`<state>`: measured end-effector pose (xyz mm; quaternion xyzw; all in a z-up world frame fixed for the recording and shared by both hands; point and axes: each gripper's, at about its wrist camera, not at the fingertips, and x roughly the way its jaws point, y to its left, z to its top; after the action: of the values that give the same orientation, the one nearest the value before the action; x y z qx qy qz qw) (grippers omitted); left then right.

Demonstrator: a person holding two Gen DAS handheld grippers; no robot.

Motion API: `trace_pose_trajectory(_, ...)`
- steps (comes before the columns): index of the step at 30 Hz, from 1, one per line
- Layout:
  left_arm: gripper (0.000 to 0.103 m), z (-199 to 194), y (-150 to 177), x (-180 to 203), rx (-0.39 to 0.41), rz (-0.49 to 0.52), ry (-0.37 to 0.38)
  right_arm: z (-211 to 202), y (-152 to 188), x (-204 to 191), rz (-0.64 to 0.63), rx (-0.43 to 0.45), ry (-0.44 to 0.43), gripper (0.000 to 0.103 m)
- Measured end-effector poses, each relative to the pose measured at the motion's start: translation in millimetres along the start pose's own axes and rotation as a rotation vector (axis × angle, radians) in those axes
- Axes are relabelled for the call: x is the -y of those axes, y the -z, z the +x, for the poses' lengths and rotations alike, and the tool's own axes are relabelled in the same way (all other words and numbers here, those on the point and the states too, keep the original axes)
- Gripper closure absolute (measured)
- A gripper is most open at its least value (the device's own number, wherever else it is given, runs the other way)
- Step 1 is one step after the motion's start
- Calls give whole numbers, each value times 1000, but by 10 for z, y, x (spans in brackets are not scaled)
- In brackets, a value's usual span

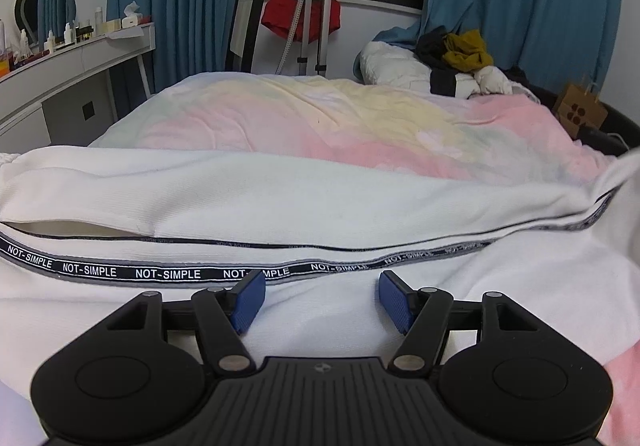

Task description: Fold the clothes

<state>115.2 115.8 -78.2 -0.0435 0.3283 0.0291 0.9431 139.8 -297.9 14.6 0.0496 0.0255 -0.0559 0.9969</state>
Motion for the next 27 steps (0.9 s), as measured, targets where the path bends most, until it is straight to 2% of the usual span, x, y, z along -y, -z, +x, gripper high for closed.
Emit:
trace_pose_trajectory(2, 38, -35, -28, -37, 12, -15, -5, -135, 103, -517, -154, 18, -122, 90)
trace_pose_trajectory(5, 38, -92, -76, -111, 28, -48, -15, -282, 452, -1160, -349, -43, -285, 90)
trace_pose_trajectory(9, 38, -140, -135, -202, 38, -89, -17, -355, 1127, -1634, -565, -250, -471, 90)
trace_pose_trajectory(12, 38, -165, -158, -220, 47, -103, -13, -323, 1486, -1748, -665, -370, -517, 89)
trace_pose_trajectory(14, 38, -179, -166, -213, 53, -106, -7, -330, 1472, -1748, -682, -347, -512, 89)
trace_pose_trajectory(20, 38, -285, -212, -229, 117, -152, 36, -354, 1114, -1597, -542, -344, -552, 89)
trace_pose_trajectory(24, 37, -336, -236, -221, 155, -172, 62, -343, 1285, -1760, -566, -405, -616, 89)
trace_pose_trajectory(27, 37, -325, -211, -164, 160, -172, 93, -409, 1360, -1854, -643, -372, -611, 88)
